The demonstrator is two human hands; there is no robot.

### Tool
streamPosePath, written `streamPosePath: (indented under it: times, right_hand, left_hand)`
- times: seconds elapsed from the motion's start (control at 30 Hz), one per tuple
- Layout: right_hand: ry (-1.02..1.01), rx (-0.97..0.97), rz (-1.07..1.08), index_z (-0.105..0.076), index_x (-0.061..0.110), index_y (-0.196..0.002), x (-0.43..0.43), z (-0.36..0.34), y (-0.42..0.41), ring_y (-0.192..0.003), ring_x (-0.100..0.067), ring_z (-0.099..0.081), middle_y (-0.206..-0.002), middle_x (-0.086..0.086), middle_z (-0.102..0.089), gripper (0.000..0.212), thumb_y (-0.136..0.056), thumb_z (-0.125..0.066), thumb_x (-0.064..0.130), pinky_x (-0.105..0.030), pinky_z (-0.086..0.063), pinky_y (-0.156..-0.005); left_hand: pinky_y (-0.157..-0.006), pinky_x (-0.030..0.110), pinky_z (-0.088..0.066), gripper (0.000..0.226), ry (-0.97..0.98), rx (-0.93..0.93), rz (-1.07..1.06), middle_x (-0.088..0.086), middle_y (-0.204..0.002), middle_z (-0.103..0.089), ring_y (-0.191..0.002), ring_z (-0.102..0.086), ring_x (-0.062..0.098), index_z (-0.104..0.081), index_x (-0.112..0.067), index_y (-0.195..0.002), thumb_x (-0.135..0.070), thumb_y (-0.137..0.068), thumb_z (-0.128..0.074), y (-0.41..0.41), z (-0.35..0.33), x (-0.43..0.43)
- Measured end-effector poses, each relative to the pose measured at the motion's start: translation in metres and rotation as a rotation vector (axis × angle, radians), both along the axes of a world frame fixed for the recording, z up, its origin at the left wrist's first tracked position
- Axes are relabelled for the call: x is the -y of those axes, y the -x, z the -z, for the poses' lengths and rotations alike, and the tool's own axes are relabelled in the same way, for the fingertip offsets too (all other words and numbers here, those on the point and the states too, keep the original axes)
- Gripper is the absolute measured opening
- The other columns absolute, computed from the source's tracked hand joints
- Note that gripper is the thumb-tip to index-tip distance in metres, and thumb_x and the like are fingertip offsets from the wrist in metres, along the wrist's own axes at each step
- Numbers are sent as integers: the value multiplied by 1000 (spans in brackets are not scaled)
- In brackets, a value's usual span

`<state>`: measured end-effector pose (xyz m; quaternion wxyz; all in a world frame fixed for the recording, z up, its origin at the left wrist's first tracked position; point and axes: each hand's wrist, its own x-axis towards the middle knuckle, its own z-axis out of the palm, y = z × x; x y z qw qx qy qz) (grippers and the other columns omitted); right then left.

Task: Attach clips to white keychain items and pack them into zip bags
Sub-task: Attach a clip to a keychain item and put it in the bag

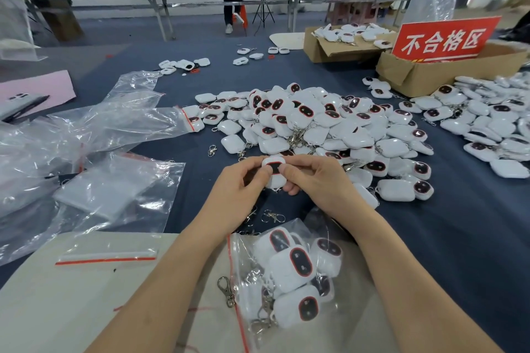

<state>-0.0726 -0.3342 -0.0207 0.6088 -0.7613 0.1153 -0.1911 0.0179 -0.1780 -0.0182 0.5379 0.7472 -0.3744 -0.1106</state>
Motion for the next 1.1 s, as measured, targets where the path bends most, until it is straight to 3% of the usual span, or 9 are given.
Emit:
streamPosePath:
  times: [0.2,0.4,0.47,0.6,0.8,1.1]
  right_hand:
    - [15,-23,2,-73,29,-95,1,1,-1,-61,-7,-67,-66,1,-73,14,-95,-67,16,-16,-53,-65]
    - [5,-26,5,-74,30,-91,1,1,-1,-61,-5,-67,-66,1,-73,15,-95,-67,17,-14,-52,-63]
    - [-4,-18,2,-75,32,-91,1,1,0,-61,-8,-67,-67,0,-73,16,-94,-68,18,-16,-53,-64]
    - [6,0,-5,-76,37,-88,0,1,0,-59,-7,-65,-64,1,-72,20,-95,-69,19,-16,-53,-60]
    - [35,-6,-1,-74,37,-93,-1,1,0,-57,-2,-64,-62,6,-71,19,-96,-67,19,-14,-51,-59]
    - [43,-37,2,-74,32,-98,0,4,0,-60,-5,-64,-63,5,-71,13,-96,-67,22,-16,-52,-62]
  left_hand:
    - [-67,16,-46,27,0,2,12,-6,-88,-73,-74,-61,6,-68,-47,-103,-23,-103,-56,0,-1,-1]
    - [-69,27,-48,26,4,0,18,3,-88,-72,-74,-58,10,-70,-46,-102,-23,-102,-57,-1,2,-1]
    - [-77,29,-51,22,-6,-13,29,1,-92,-74,-81,-65,16,-69,-42,-107,-23,-100,-62,-2,4,0]
    - [-70,17,-50,23,-28,8,21,-10,-87,-72,-74,-62,4,-66,-41,-107,-22,-95,-67,-5,7,0]
    - [-89,40,-56,23,-33,-1,15,-10,-95,-74,-92,-70,14,-68,-34,-114,-22,-94,-69,-6,9,-1]
    - [-90,37,-56,24,-58,23,4,-10,-95,-75,-92,-70,10,-68,-28,-117,-19,-95,-68,-4,7,0]
